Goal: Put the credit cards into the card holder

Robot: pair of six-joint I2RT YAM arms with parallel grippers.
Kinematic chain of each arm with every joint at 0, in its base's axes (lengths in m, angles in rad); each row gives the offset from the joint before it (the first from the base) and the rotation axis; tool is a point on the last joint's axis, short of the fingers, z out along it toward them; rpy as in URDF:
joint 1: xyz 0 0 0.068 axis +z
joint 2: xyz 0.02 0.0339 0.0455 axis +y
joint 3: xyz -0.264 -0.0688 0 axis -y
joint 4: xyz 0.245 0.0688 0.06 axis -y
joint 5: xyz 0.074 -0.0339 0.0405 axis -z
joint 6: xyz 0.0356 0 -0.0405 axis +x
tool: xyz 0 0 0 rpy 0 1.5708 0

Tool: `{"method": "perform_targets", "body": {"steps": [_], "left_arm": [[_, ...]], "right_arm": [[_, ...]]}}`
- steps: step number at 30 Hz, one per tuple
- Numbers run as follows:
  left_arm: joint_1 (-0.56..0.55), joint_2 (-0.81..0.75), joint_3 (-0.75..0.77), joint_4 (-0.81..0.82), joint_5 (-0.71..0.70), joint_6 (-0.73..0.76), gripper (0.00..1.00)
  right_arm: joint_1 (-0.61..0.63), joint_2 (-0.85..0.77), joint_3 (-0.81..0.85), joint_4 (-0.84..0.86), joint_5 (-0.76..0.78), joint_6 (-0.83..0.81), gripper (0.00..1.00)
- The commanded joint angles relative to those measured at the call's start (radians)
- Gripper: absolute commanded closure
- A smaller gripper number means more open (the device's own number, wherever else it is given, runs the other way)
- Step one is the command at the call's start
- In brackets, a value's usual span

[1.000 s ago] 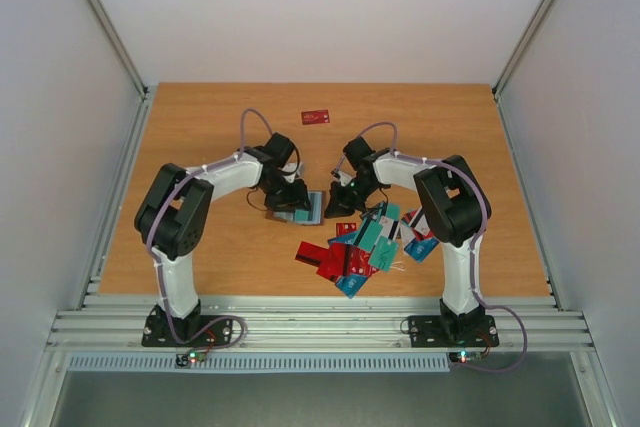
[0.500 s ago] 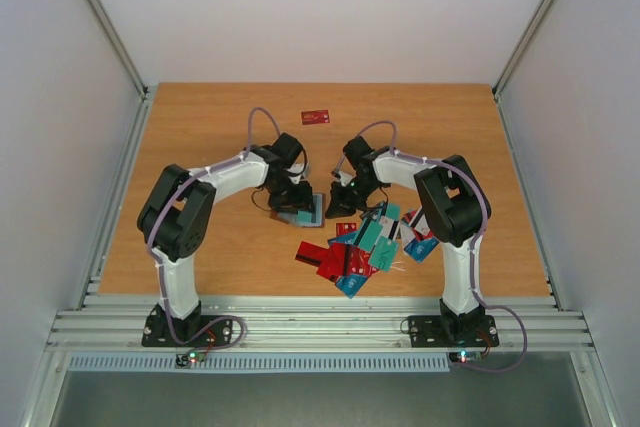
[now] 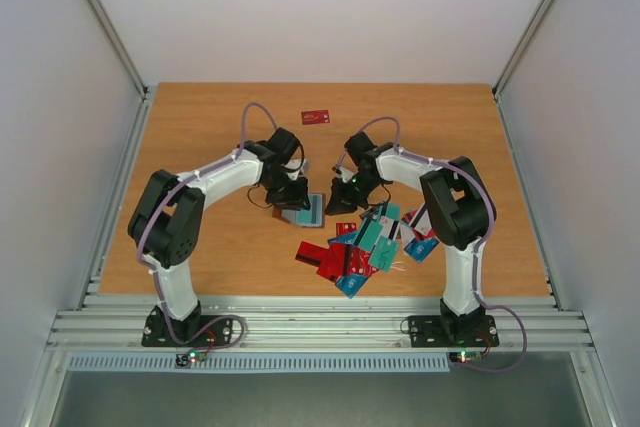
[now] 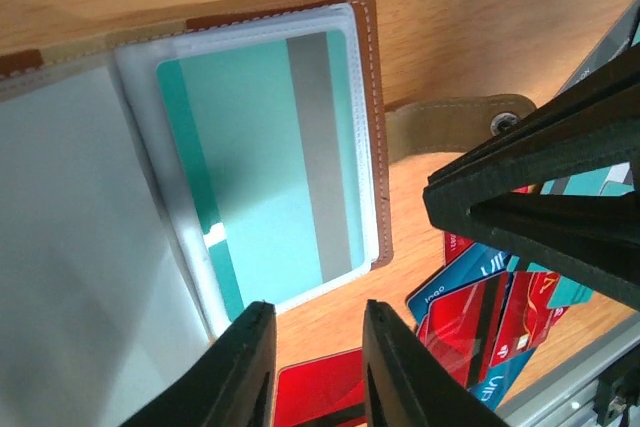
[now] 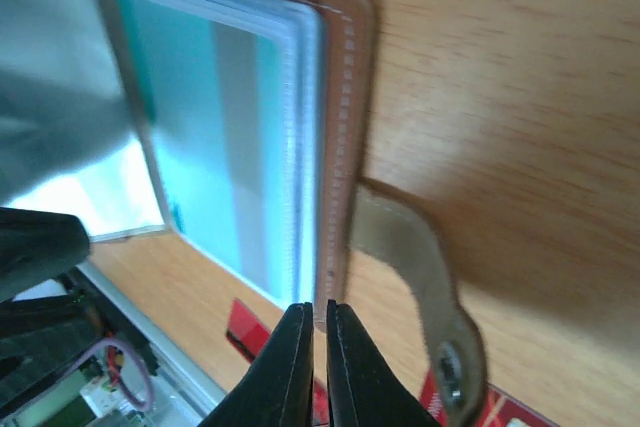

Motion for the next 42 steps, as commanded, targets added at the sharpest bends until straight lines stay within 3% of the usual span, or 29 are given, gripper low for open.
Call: {"method": "perform_targets", "body": {"steps": [1,16,36,42], "left_arm": [[0.007,0.018,0.04,-0.015,0.014,0.035,0.77],[0.022,0.094,0.064,-0.023,-0.051,0.07,1.0],[0.027,0.132,0.03,-0.008,-0.097,0.081,1.0],[0.027,0.138,-0.006,0.014,-0.11,0.081,1.0]], "right_arm": [[-0.003,-0.044,0.012,0.061,-0.076,0.075,0.93],[-0.003,-0.006,0.026,0.113,-0.109,0.141,0.92],[-0.003,0.009,0.039,0.124,-0.12,0.155,0.91],[-0.003,0.017,0.034,0.13,-0.114,0.165,0.76]]}}
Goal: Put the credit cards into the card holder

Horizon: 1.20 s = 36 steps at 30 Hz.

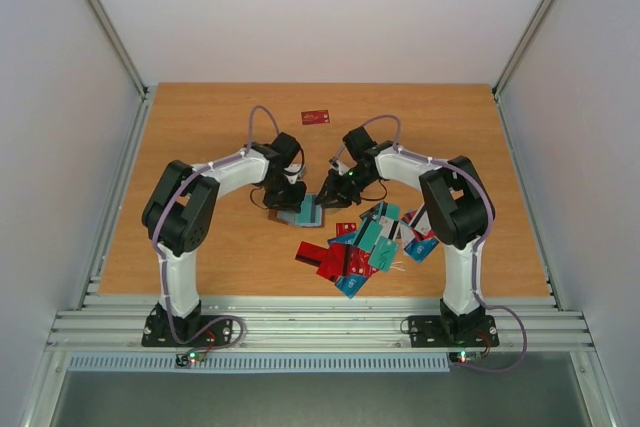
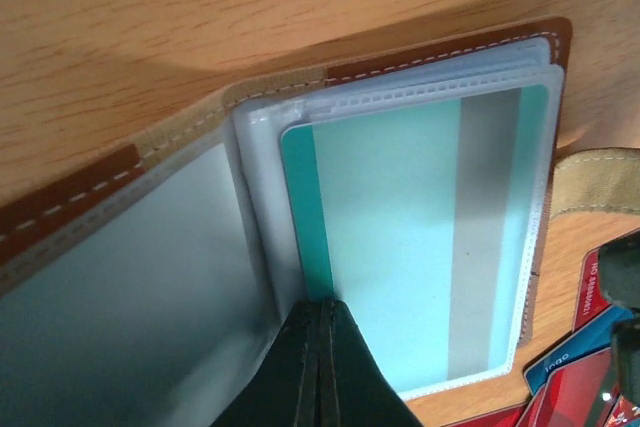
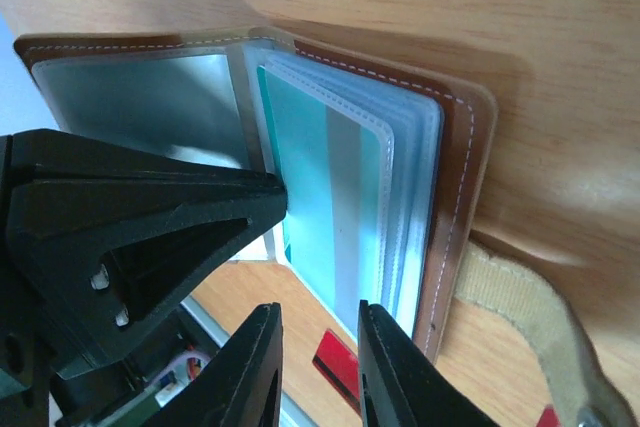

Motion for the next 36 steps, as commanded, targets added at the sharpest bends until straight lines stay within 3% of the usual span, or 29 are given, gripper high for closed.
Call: {"method": "perform_targets", "body": {"steps": [1,16,36], "left_arm": [[0.006,0.02,-0.041,0.021,-0.036,0.011,1.0],[0.036,0.011,-0.131,0.137,0.058,-0.027,1.0],[0.041,0.022,-0.139,0.138,0.073,-0.022,1.0]], "right_arm": [[-0.003,0.018,0.012,0.016,-0.011,0.013,0.74],[0.001,0.056,0.019,0.041,-0.027,0.027,0.7],[0.018,0.077,0.051,0.036,-0.035,0.03,0.72]]}}
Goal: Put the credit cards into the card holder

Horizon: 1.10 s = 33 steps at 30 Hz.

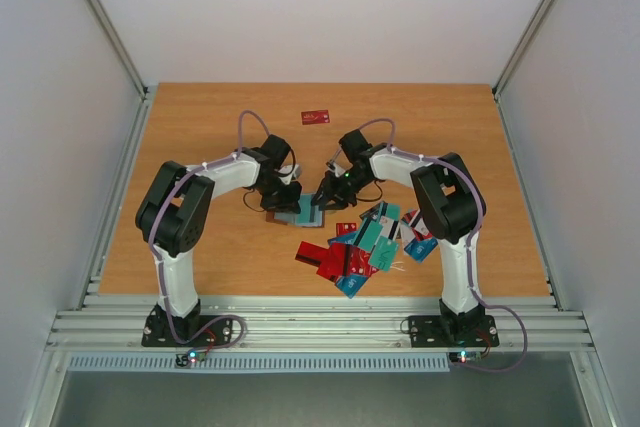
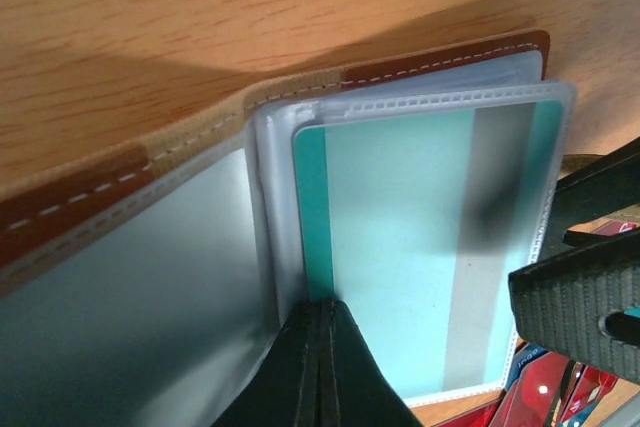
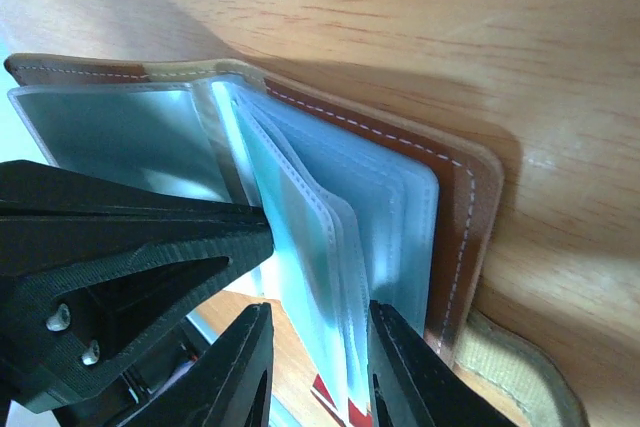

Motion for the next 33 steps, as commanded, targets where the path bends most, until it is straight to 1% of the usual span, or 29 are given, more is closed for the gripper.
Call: {"method": "perform_targets", "body": {"steps": [1,10,17,25,28,33], "left_arm": [[-0.008,0.045,-0.039,0.012,-0.037,-0.001,1.0],[-0.008,0.044,-0.036,0.014,-0.034,-0.004,1.0],[-0.008,0.045,-0.036,0.022,-0.02,-0.01,1.0],[-0.008,0.026,-0.039,0.025,-0.004,-0.02,1.0],[-0.008,0.014,-0.036,0.022,0.006,-0.03,1.0],[-0.007,-0.05,-0.027,0.004,0.01,-0.062,1.0]], "right_arm": [[0.011,0.003,0.032,-0.01,-0.011,0.0,0.73],[0.019,0.002,0.038,-0.026,-0.001,-0.009,0.76],[0.035,0.003,0.054,-0.034,0.009,-0.003,0.86],[0.049,0.015,0.066,-0.049,0.046,0.011,0.94],[0.051,0.022,0.094,-0.113,0.102,0.011,0.99],[0.051,0.033,0.141,-0.232,0.183,-0.015,0.99]]}}
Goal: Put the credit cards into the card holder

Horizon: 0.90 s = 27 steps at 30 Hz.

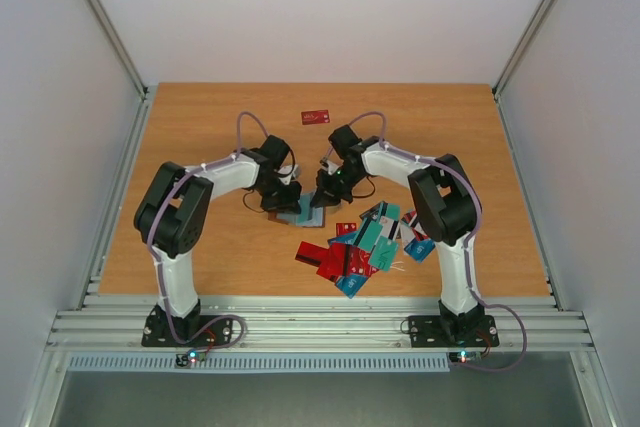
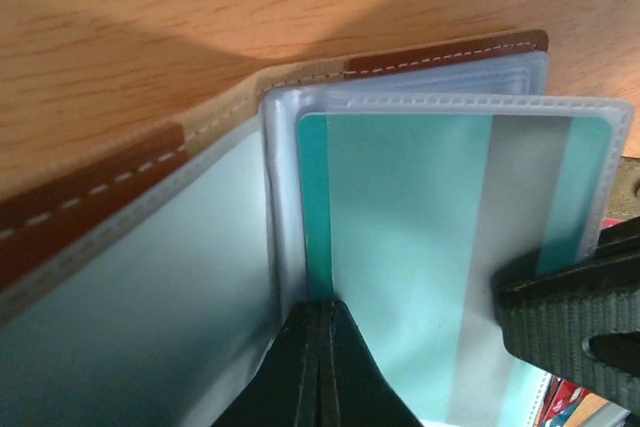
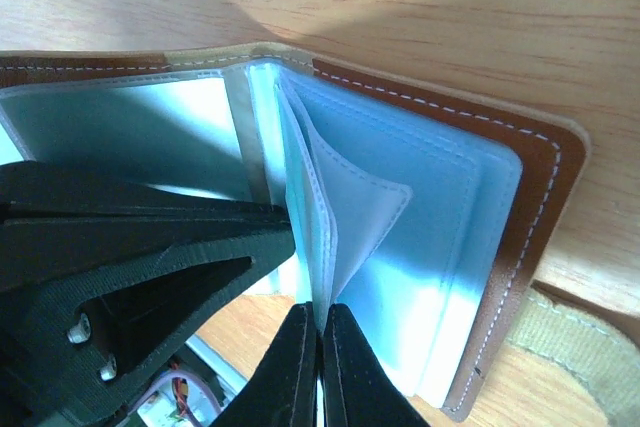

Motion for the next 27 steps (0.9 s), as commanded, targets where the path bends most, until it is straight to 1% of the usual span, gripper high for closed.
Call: {"method": "perform_targets", "body": {"steps": [1,9,14,19,22,27], "left_arm": [[-0.007,-0.053,-0.008,-0.023,-0.013,-0.034,1.0],[0.033,-0.156,-0.004,-0.105,-0.051,-0.013,0.98],[0.049,-0.14,-0.041,-0.104,-0.064,0.034,0.98],[0.054,-0.093,-0.075,-0.063,-0.043,0.044,0.99],[0.053,-0.085,-0.092,-0.038,-0.026,0.034,1.0],[0.053,-0.078,-0.114,-0.015,-0.006,0.024,1.0]], "right_arm": [[0.007,0.034,0.058,-0.137,0.108,-0.025,0.99],[0.005,0.048,0.133,-0.295,0.184,-0.107,0.99],[0.005,0.042,0.166,-0.342,0.206,-0.118,0.99],[0.009,0.046,0.172,-0.336,0.182,-0.104,0.98],[0.018,0.049,0.181,-0.332,0.172,-0.089,0.93],[0.047,0.068,0.218,-0.33,0.151,-0.061,0.8]]}}
